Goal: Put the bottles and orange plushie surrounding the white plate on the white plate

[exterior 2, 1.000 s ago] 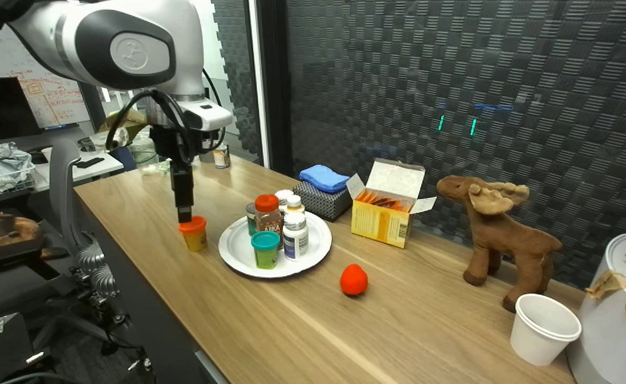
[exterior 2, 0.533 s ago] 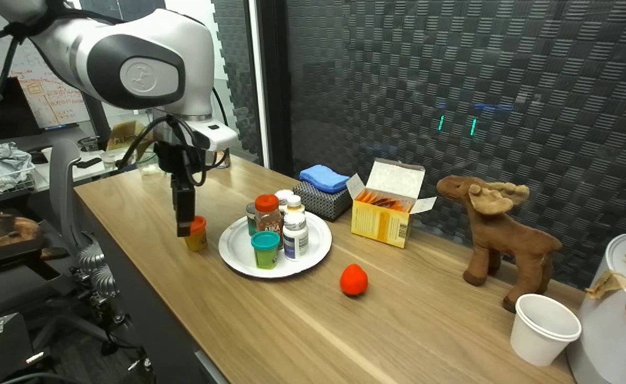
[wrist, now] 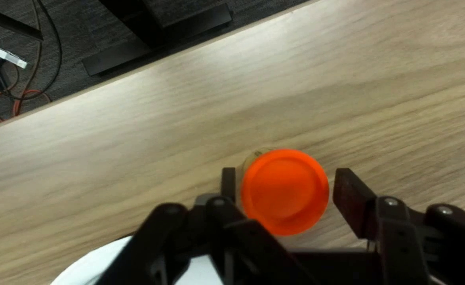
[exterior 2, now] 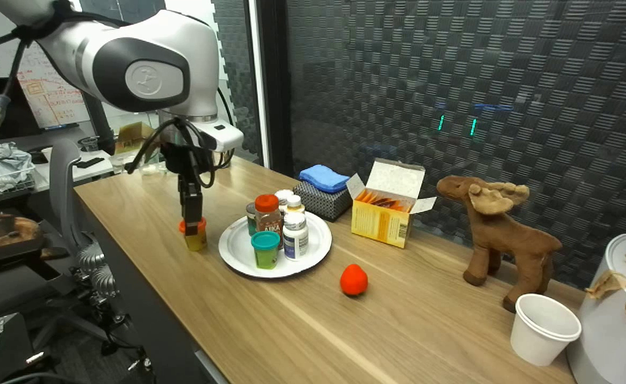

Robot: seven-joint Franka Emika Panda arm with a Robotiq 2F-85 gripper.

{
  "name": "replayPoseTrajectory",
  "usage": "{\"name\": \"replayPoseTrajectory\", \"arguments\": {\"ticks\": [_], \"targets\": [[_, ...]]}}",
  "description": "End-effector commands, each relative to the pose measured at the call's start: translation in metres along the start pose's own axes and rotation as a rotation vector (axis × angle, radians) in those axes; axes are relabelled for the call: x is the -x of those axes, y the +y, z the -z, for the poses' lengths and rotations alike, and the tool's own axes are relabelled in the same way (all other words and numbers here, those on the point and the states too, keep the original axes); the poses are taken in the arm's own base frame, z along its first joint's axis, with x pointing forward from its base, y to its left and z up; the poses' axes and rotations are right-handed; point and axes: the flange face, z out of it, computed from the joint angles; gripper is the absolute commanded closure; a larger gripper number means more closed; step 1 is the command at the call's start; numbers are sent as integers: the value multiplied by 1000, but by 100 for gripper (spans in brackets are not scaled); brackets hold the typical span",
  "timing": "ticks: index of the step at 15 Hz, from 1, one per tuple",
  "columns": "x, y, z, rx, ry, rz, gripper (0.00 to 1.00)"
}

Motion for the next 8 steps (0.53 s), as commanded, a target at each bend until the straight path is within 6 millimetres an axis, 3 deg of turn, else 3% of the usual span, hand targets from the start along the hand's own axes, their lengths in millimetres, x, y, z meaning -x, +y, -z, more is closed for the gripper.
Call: {"name": "replayPoseTrajectory", "arguments": {"ticks": [1,2,8], "targets": [[-9,-3,5,-12,19,18,67],[-10,-4,5,-11,21,18,71],[-8,-8,8,-3,27,27,71]]}}
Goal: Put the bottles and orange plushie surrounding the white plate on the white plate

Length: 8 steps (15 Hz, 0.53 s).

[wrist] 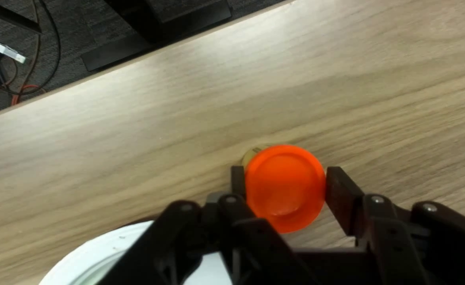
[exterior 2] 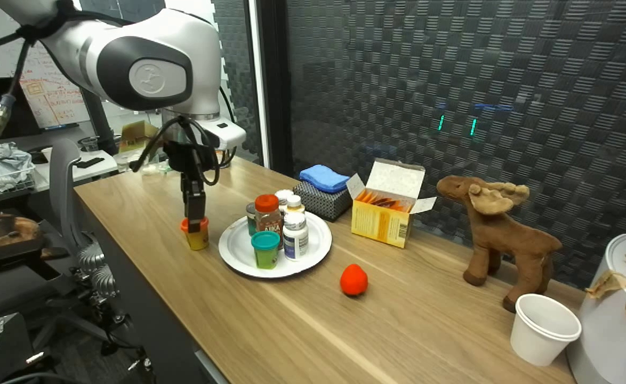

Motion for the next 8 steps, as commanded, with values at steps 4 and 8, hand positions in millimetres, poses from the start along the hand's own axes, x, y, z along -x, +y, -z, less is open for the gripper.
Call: {"name": "replayPoseTrajectory", "arguments": {"ticks": [4,8], "targets": [[0,-3,28,-35,60,1,71],[-1,16,42,-50,96,-46,71]]}}
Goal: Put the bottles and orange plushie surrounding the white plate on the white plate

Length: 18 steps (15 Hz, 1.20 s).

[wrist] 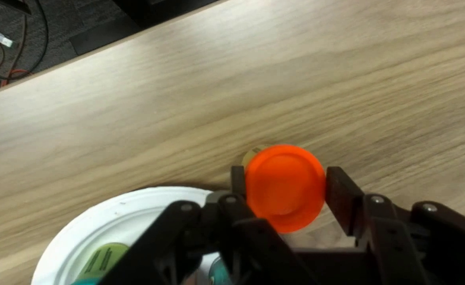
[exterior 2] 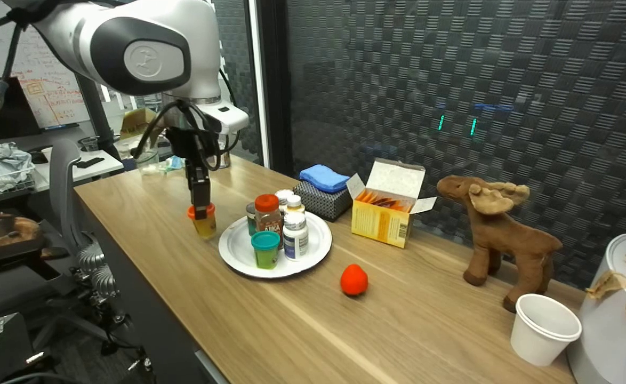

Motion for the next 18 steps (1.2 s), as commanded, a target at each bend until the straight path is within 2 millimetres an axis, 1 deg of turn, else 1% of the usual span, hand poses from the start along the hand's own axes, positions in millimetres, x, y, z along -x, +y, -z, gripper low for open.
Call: {"name": "replayPoseTrajectory", "arguments": {"ticks": [1,5,9,12,18], "targets": [[-2,22,17,-19,43,-52,71],[-15,43,13,-23,50,-100,71],[-32,58,16,-40,80,-146,71],[-40,62,15,-38,94,-159,71],[-49,65,1,-34,82,-176,71]]}}
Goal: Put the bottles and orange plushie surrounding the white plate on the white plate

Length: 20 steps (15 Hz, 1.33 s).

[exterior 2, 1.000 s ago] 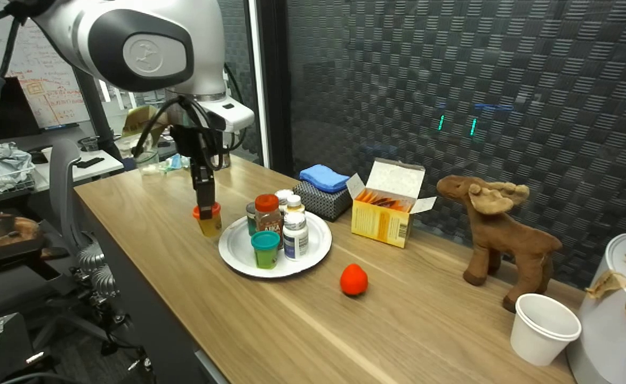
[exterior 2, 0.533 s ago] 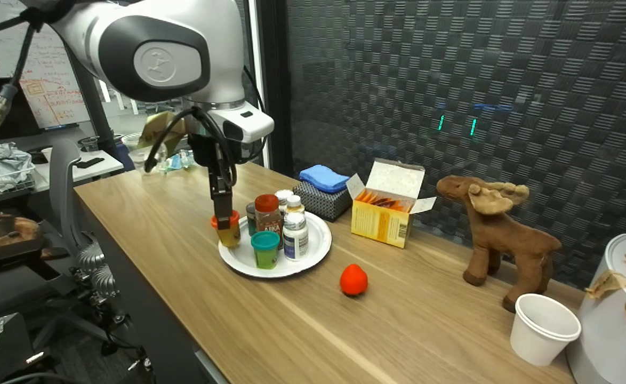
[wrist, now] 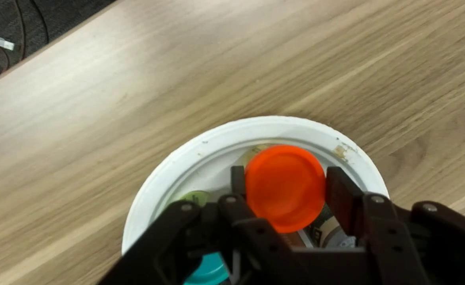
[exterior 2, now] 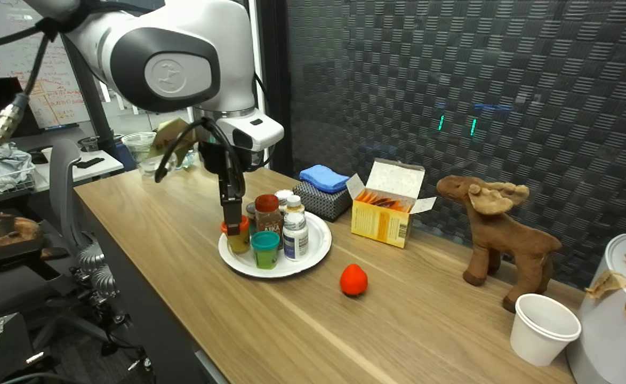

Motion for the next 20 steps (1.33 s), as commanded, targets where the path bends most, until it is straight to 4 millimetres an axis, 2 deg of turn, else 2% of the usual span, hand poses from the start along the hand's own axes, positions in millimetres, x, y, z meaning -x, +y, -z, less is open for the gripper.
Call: {"name": "replayPoseTrajectory", "arguments": {"ticks": [1,5,12,17,20], "targets": [[-12,-4,-2,-11,21,-23,71],[-23,-5,-5,-16,28,-36,71],[-39,-18,-1,-38,31,-34,71],[-34,-21,-7,-32,5,-25,71],[-27,-22,-4,-32,-11,-13,71]]}}
